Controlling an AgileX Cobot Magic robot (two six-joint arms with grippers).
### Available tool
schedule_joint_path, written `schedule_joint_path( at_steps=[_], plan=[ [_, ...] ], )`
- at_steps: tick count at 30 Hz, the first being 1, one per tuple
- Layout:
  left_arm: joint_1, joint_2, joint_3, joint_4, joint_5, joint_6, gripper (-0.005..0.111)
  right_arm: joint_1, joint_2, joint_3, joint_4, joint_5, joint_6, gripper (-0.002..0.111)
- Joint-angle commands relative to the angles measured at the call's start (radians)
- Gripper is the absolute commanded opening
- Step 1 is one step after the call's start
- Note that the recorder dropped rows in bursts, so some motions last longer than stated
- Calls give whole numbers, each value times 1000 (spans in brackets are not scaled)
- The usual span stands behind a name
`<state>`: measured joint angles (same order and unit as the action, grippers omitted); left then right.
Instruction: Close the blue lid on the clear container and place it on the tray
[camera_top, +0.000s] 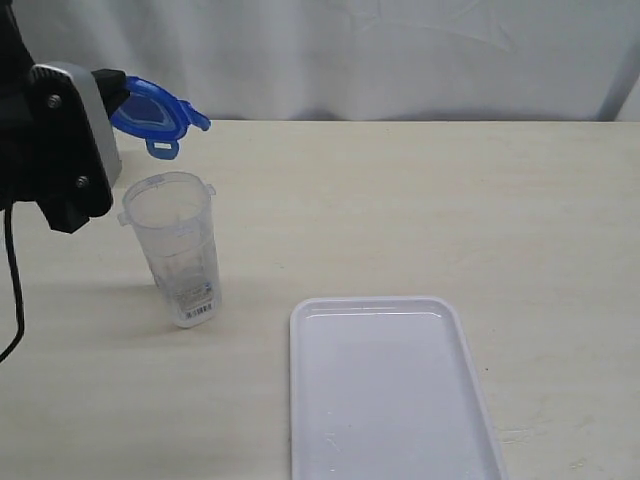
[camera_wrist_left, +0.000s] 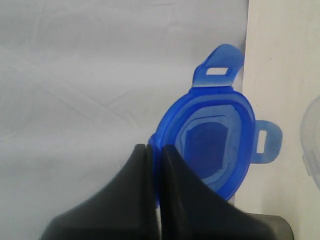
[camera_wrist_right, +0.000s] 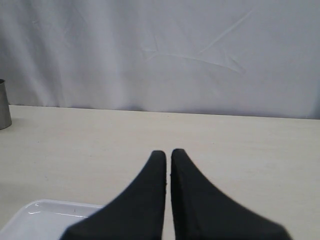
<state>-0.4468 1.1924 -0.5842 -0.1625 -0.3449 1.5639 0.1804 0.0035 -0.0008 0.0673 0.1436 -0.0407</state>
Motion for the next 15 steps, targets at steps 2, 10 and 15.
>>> schedule_joint_path(
  at_steps=[2, 10, 15],
  plan=[
    [-7, -24, 1, -15, 32, -6, 0, -3, -3, 1, 0, -10, 5, 4],
    [-7, 11, 1, -15, -133, -9, 0, -3, -3, 1, 0, -10, 34, 4],
    [-7, 85, 1, -17, -143, -10, 0, -3, -3, 1, 0, -10, 34, 4]
  ],
)
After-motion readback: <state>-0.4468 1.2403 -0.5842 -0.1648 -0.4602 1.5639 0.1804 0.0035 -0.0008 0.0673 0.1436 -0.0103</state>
